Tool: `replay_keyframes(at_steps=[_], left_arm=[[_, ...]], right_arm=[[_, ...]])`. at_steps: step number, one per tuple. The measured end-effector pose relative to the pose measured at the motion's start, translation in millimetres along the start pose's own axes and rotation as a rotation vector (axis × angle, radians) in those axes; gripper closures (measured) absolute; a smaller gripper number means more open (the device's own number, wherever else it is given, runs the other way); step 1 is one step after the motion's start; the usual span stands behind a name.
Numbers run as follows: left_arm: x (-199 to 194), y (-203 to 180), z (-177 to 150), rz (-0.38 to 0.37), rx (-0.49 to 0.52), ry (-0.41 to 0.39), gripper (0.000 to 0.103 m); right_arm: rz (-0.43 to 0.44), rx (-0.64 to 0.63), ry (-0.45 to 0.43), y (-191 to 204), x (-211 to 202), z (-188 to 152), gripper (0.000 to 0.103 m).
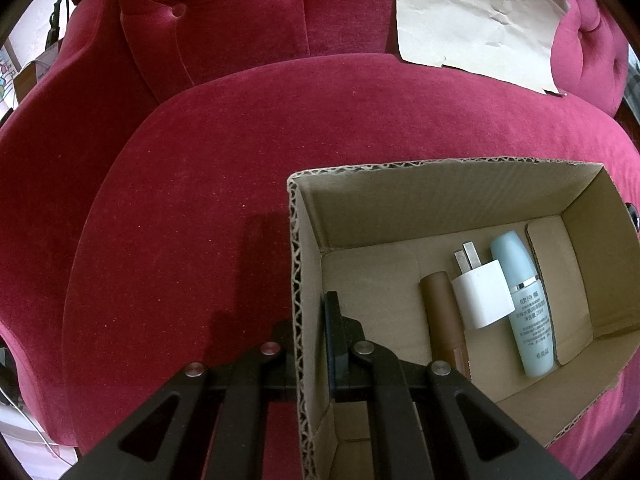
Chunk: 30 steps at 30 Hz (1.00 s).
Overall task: Organize rigid objects
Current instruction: 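Carry the large white charger into the box and open the right gripper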
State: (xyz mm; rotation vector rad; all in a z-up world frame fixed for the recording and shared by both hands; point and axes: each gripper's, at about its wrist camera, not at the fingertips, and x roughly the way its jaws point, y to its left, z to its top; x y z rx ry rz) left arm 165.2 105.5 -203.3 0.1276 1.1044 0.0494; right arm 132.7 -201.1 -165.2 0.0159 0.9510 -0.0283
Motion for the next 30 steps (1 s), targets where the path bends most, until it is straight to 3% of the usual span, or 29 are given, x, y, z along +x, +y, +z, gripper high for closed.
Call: replay_keyframes(at_steps=[30], left_arm=[[-0.4, 0.4, 0.3, 0.002, 0.004, 0.000, 0.097]], right_arm=[[0.148, -0.179, -0.069, 119.5, -33.3, 15.9, 0.029]])
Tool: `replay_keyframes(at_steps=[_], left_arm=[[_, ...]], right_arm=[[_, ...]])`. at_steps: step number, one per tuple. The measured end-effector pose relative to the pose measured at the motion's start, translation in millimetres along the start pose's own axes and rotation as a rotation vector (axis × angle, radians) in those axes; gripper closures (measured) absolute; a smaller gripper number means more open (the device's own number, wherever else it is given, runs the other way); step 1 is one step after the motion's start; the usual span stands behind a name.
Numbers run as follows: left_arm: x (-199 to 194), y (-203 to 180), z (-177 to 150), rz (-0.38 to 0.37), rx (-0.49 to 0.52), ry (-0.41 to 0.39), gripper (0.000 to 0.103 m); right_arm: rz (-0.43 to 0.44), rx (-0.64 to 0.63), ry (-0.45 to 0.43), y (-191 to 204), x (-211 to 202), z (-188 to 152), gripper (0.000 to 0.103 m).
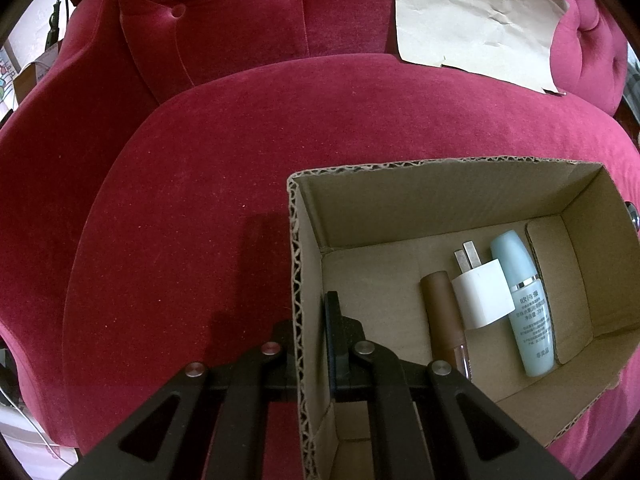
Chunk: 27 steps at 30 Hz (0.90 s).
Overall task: Organize rigid objects
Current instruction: 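Carry the large white charger into the box and open the right gripper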
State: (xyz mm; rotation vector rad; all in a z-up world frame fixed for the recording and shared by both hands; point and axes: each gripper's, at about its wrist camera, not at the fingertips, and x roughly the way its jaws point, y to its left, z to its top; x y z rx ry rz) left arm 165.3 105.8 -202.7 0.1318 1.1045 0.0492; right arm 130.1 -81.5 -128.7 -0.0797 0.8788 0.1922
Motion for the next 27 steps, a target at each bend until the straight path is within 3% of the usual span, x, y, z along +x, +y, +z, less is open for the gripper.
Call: replay_keyframes(at_steps=[9, 27], left_arm=[[0.4, 0.1, 0.0, -0.001, -0.001, 0.000, 0.097], [0.2, -0.9, 0.8, -0.002, -0.001, 0.000, 0.097]], right_arm=[[0.036, -0.025, 0.019, 27.3, 7.2, 8.8, 0.029], [0.088, -0.064, 0.096, 65.2, 41.4, -4.4, 0.029]])
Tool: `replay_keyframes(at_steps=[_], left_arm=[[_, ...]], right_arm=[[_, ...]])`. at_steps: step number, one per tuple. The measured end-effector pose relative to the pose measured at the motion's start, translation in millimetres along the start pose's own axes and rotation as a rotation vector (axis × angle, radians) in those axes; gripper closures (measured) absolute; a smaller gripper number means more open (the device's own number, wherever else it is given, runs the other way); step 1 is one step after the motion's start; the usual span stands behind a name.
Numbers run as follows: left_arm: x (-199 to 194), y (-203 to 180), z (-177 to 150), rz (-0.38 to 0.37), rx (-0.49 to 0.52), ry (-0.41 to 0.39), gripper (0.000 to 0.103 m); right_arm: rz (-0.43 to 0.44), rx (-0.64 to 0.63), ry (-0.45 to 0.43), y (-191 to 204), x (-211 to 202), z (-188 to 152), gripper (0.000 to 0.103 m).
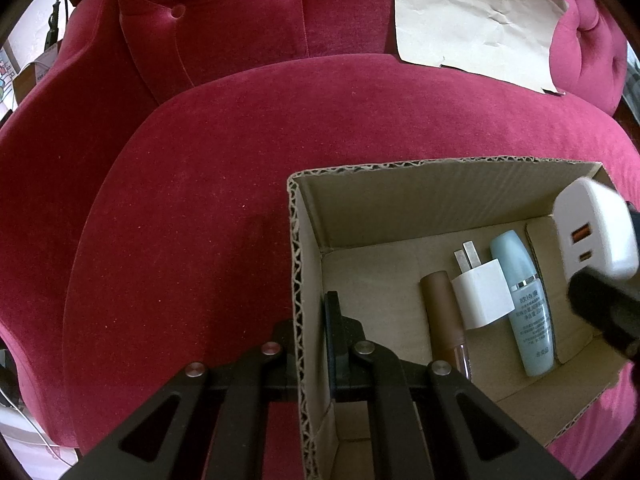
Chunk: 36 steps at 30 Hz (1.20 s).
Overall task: Organize rigid objects
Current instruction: 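Carry the large white charger into the box and open the right gripper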
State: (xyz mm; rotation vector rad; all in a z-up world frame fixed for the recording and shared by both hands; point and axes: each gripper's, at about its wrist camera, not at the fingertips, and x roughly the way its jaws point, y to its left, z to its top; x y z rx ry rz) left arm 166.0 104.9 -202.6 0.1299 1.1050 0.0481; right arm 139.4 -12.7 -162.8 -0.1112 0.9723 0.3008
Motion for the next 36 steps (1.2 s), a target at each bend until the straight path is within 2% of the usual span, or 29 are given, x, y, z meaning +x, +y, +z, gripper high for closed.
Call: replay_keyframes(at_steps=[14, 16, 17, 18, 21, 36], left_arm=[[0.1, 0.1, -0.6, 0.000, 0.000, -0.002, 0.097], [0.2, 0.3, -0.6, 0.000, -0.001, -0.003, 0.097], [0.5, -0.1, -0.7, 0.000, 0.000, -0.004, 0.097], [0.4, 0.2, -0.5, 0.000, 0.001, -0.004, 0.097], [-0.4, 0.4, -0.5, 0.000, 0.001, -0.005, 0.097], [-1.0, 0.9, -1.0, 0.001, 0.000, -0.005, 0.097]], right_arm=[[0.002, -0.003, -0.001, 2.6, 4.9, -3.4, 0.029], [-0.016, -0.006, -0.009, 2.9, 3.5, -3.1, 0.020], [-0.027, -0.004, -0.015, 2.4, 2.7, -2.2, 0.011], [-0.032, 0.001, -0.023, 1.0, 1.3, -1.8, 0.007], [-0.036, 0.011, -0.019, -1.9, 1.2, -1.2, 0.000], [-0.031, 0.018, -0.044, -7.9, -12.7, 1.0, 0.000]])
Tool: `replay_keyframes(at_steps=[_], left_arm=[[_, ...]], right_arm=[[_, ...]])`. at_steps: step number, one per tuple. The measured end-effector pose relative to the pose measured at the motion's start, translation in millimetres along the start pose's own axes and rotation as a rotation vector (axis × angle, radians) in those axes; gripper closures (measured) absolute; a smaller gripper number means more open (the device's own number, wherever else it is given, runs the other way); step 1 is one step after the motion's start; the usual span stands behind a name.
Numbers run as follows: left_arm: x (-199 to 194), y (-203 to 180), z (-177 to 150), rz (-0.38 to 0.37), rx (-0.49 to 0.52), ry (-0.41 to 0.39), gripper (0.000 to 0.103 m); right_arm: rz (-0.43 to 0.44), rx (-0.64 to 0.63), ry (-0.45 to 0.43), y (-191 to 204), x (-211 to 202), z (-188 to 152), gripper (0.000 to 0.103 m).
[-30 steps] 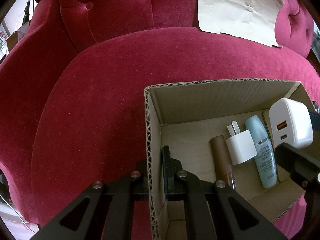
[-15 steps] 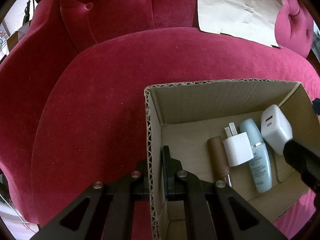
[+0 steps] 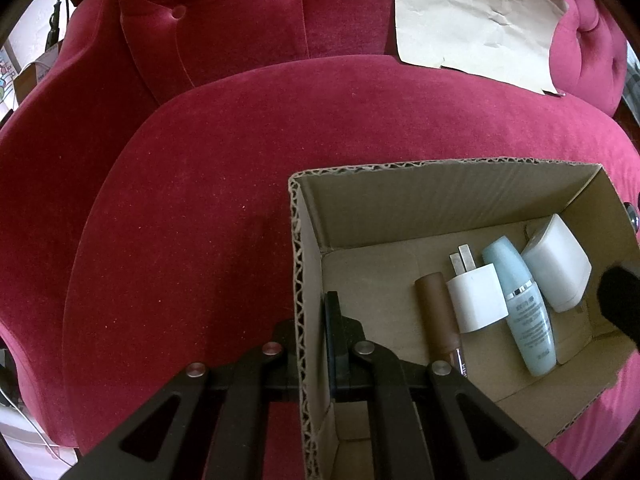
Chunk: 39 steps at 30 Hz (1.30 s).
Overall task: Organize rigid objects
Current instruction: 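Carry the large white charger into the box and open the right gripper, then move the right gripper back toward the black ball and key fob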
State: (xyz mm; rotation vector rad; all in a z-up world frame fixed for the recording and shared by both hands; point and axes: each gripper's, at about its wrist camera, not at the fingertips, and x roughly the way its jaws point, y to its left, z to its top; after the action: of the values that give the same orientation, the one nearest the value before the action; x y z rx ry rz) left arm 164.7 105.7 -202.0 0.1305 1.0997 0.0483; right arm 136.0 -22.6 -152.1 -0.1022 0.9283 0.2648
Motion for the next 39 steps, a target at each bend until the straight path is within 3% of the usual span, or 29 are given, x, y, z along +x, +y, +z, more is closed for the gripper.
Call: replay_keyframes(at_steps=[23, 39], left_arm=[[-0.1, -0.6, -0.7, 0.002, -0.001, -0.001, 0.097], [0.6, -0.4, 0.6, 0.008, -0.005, 0.000, 0.097]], right_arm=[[-0.047, 0.096, -0.023, -73.4, -31.8, -7.8, 0.000], [-0.102, 0.146, 0.006, -126.7, -44.7, -38.7, 0.000]])
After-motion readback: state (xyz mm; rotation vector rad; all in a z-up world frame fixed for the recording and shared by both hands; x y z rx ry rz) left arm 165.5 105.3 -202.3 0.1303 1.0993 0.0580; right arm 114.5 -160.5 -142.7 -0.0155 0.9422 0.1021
